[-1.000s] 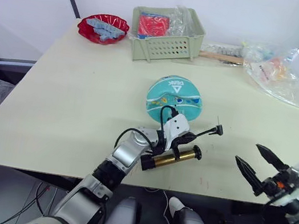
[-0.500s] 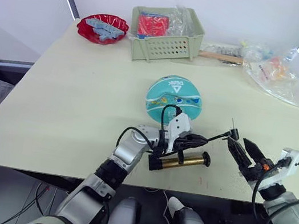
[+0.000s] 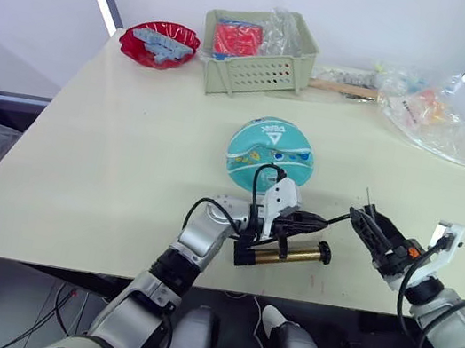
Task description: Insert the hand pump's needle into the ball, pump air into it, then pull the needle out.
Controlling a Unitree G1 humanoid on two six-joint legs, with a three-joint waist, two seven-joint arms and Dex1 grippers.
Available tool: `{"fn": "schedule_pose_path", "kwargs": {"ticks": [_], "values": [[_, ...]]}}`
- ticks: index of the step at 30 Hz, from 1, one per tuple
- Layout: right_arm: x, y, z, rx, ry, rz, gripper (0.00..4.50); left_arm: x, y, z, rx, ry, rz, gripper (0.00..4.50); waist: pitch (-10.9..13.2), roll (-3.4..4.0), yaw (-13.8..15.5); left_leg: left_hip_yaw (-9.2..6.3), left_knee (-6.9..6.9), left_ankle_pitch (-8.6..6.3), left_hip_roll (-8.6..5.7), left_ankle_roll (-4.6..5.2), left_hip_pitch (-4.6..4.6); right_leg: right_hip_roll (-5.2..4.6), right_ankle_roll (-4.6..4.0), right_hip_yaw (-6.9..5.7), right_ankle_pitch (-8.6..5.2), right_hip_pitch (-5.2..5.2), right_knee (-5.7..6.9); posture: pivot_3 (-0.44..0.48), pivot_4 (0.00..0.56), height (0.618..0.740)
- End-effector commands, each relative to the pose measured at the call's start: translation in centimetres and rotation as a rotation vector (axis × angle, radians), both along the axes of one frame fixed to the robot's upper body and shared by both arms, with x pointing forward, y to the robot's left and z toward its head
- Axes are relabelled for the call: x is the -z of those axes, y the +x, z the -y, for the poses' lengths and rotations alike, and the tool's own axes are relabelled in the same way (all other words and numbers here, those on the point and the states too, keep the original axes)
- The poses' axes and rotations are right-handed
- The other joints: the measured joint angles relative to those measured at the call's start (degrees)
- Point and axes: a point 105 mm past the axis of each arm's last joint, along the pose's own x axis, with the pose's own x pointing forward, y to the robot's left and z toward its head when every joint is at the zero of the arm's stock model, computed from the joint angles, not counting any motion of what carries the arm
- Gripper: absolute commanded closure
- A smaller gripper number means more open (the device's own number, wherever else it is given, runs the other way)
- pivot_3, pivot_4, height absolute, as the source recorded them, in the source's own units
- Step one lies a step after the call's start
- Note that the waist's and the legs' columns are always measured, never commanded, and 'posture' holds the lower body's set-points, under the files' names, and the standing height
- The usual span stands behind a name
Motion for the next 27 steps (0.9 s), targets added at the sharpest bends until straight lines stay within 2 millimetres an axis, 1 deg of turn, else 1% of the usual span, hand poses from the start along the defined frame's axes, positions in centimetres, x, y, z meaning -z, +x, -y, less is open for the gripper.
{"fn": "schedule_pose_path", "kwargs": {"ticks": [1, 2, 3, 6, 9, 15, 20, 22, 23, 24, 25, 26, 27], "values": [[-0.9, -0.2, 0.3, 0.0, -0.001, 0.043, 0.51, -1.1, -0.4, 0.4, 0.017, -0.031, 0.039, 4.5, 0.0, 0.0, 0.0, 0.0, 0.0, 0.0, 0.0, 0.0, 0.0, 0.0, 0.0, 0.0, 0.0, 0.0, 0.0, 0.0, 0.15, 0.738], [-0.9, -0.2, 0.4, 0.002, -0.006, 0.044, 0.69, -1.1, -0.4, 0.4, 0.017, -0.03, 0.038, 4.5, 0.0, 0.0, 0.0, 0.0, 0.0, 0.0, 0.0, 0.0, 0.0, 0.0, 0.0, 0.0, 0.0, 0.0, 0.0, 0.0, 0.15, 0.738], [-0.8, -0.2, 0.4, 0.001, -0.011, 0.044, 1.04, -1.1, -0.4, 0.4, 0.017, -0.031, 0.037, 4.5, 0.0, 0.0, 0.0, 0.0, 0.0, 0.0, 0.0, 0.0, 0.0, 0.0, 0.0, 0.0, 0.0, 0.0, 0.0, 0.0, 0.15, 0.738], [-0.7, -0.2, 0.4, -0.001, -0.021, 0.043, 2.81, -1.1, -0.4, 0.4, 0.017, -0.031, 0.038, 4.5, 0.0, 0.0, 0.0, 0.0, 0.0, 0.0, 0.0, 0.01, 0.0, 0.0, 0.0, 0.0, 0.0, 0.0, -0.01, 0.0, 0.15, 0.738], [-0.4, -0.1, 0.5, -0.002, -0.032, 0.037, 4.16, -1.2, -0.5, 0.6, 0.02, -0.036, 0.039, 4.5, 0.0, 0.0, 0.0, 0.0, 0.0, 0.0, 0.01, 0.01, 0.0, 0.0, -0.01, 0.0, 0.0, 0.0, -0.01, 0.0, 0.15, 0.738], [-0.1, -0.1, 0.8, 0.003, -0.043, 0.034, 4.2, -1.2, -0.6, 0.6, 0.026, -0.036, 0.041, 4.5, 0.0, 0.0, 0.0, 0.0, 0.0, -0.01, 0.01, 0.01, -0.01, 0.0, -0.01, -0.01, -0.01, 0.0, -0.02, 0.0, 0.15, 0.738], [0.0, -0.2, 0.8, -0.004, -0.067, 0.038, 4.2, -1.5, -0.3, 0.3, 0.006, -0.047, 0.051, 4.5, 0.0, 0.0, 0.0, 0.0, -0.01, -0.01, 0.01, 0.01, -0.01, 0.0, -0.01, -0.01, -0.01, -0.01, -0.03, 0.0, 0.15, 0.738], [-0.2, -0.3, 0.7, -0.019, -0.094, 0.057, 4.2, -1.6, -0.1, -0.1, -0.01, -0.043, 0.06, 3.77, 0.0, 0.0, 0.0, 0.0, -0.01, -0.01, 0.01, 0.01, -0.02, 0.0, -0.01, -0.01, -0.01, -0.01, -0.04, 0.0, 0.15, 0.738], [-0.3, -0.4, 0.6, -0.033, -0.105, 0.067, 4.2, -1.6, 0.0, -0.3, -0.016, -0.039, 0.065, 3.58, 0.0, 0.0, 0.0, -0.01, -0.01, -0.01, 0.01, 0.01, -0.02, 0.0, -0.01, -0.02, -0.01, -0.01, -0.05, 0.0, 0.15, 0.738], [-0.4, -0.5, 0.5, -0.043, -0.124, 0.081, 4.2, -1.8, 0.1, -0.5, -0.019, -0.036, 0.077, 3.14, 0.0, 0.01, 0.0, -0.01, -0.01, -0.01, 0.01, 0.01, -0.03, 0.0, -0.01, -0.02, -0.01, -0.02, -0.05, 0.0, 0.15, 0.738], [-0.5, -0.5, 0.5, -0.049, -0.133, 0.094, 4.2, -1.9, 0.2, -0.6, -0.023, -0.036, 0.09, 2.81, 0.0, 0.01, 0.0, -0.01, -0.01, -0.01, 0.01, 0.01, -0.04, 0.0, -0.01, -0.01, -0.01, -0.03, -0.05, 0.0, 0.15, 0.738], [-0.7, -0.6, 0.5, -0.053, -0.143, 0.11, 4.2, -2.1, 0.2, -0.8, -0.027, -0.038, 0.102, 2.15, 0.0, 0.01, 0.0, -0.01, -0.02, -0.01, 0.01, 0.01, -0.04, 0.0, -0.01, -0.01, -0.01, -0.03, -0.06, 0.0, 0.15, 0.738], [-1.1, -0.5, 0.6, -0.049, -0.169, 0.148, 4.2, -2.4, 0.3, -1.0, -0.03, -0.038, 0.118, 1.89, 0.0, 0.01, 0.0, 0.0, -0.03, -0.01, 0.01, 0.01, -0.03, 0.0, -0.01, -0.01, -0.01, -0.03, -0.06, 0.0, 0.15, 0.738]]}}
